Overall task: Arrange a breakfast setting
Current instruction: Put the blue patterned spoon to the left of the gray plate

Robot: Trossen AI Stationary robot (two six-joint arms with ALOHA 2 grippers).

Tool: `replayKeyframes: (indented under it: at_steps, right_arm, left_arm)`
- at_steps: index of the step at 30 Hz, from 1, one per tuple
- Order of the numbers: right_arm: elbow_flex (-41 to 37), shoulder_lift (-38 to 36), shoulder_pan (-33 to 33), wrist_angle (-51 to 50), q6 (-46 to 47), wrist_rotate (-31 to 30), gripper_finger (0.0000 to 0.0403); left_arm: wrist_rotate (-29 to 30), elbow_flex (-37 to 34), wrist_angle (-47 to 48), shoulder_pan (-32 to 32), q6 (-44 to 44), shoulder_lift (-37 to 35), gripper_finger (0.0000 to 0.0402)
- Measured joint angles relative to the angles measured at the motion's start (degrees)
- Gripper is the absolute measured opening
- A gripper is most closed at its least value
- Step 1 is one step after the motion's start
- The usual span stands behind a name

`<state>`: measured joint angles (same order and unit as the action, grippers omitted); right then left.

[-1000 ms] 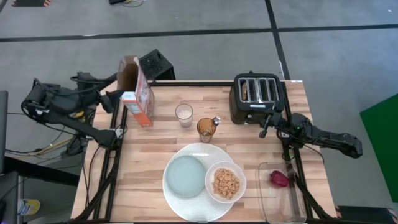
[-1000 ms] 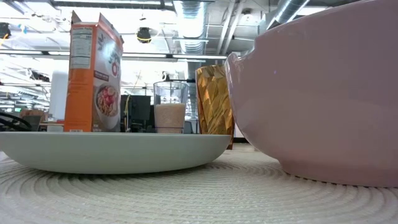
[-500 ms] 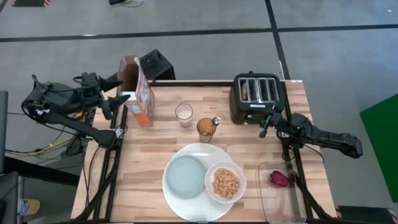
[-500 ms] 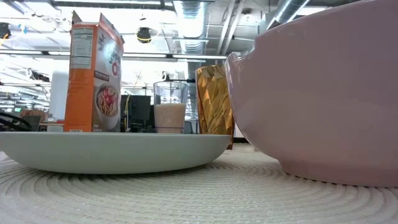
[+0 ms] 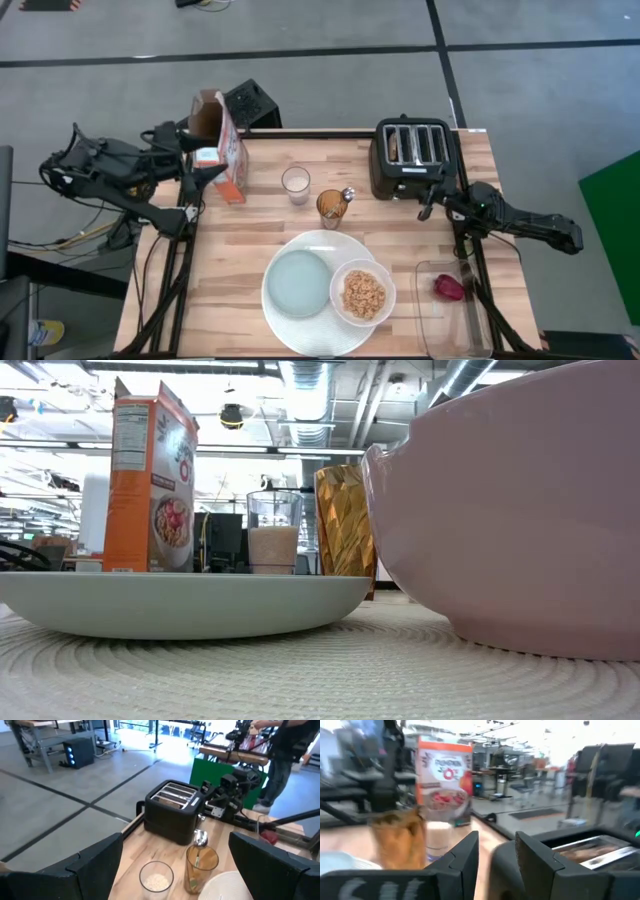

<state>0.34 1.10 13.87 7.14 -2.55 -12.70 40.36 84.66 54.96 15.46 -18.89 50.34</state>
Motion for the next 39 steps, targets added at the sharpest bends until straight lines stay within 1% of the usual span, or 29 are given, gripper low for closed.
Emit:
replayKeyframes:
  at_steps: [2, 3, 7, 12, 16, 19, 22, 25, 31, 34, 39]
  right_arm:
    - [0.0, 0.0, 0.0, 0.0, 3.6, 2.5, 0.0151]
    - [0.0, 0.0, 0.0, -0.2, 3.9, 3.1, 0.0150]
    - [0.0, 0.0, 0.1, 0.0, 5.0, 3.1, 0.0150]
    - [0.0, -0.1, 0.1, 2.1, 12.1, 3.9, 0.0150]
    - [0.0, 0.0, 0.0, 6.3, 15.3, 8.3, 0.0150]
    - [0.1, 0.0, 0.0, 12.4, 15.4, 11.8, 0.0150]
    - [1.9, 0.1, 0.0, 14.2, 17.7, 14.4, 0.0150]
    - [5.3, 0.1, 0.0, 16.8, 20.6, 14.5, 0.0150]
    - [14.2, 2.4, 0.0, 15.2, 20.3, 16.3, 0.0150]
    - [21.2, 5.3, 0.0, 8.5, 17.4, 18.7, 0.0150]
    - [34.3, 14.1, 0.0, -2.7, 14.1, 21.0, 0.0150]
  left_arm:
    - [0.0, 0.0, 0.0, 0.0, 0.0, 0.6, 0.0350]
    - [0.0, 0.0, 0.0, 0.0, 0.0, 1.0, 0.0350]
    - [0.0, 0.0, 0.0, 0.0, 0.0, 2.2, 0.0350]
    - [0.2, 0.0, -0.2, 0.0, 0.0, 4.0, 0.0350]
    - [0.0, 0.0, -0.9, 0.0, 0.6, 4.9, 0.0350]
    - [0.1, 0.0, -0.9, 0.0, 1.3, 4.9, 0.0350]
    - [0.8, 0.0, -0.9, 0.0, 1.2, 4.9, 0.0350]
    - [1.0, 0.0, -0.9, 0.0, 1.3, 4.9, 0.0350]
    - [1.0, 0.0, -0.9, 0.0, 1.3, 4.9, 0.0350]
    - [1.0, 0.0, -0.9, 0.0, 1.3, 4.9, 0.0350]
    - [1.0, 0.0, -0.9, 0.0, 2.2, 4.9, 0.0350]
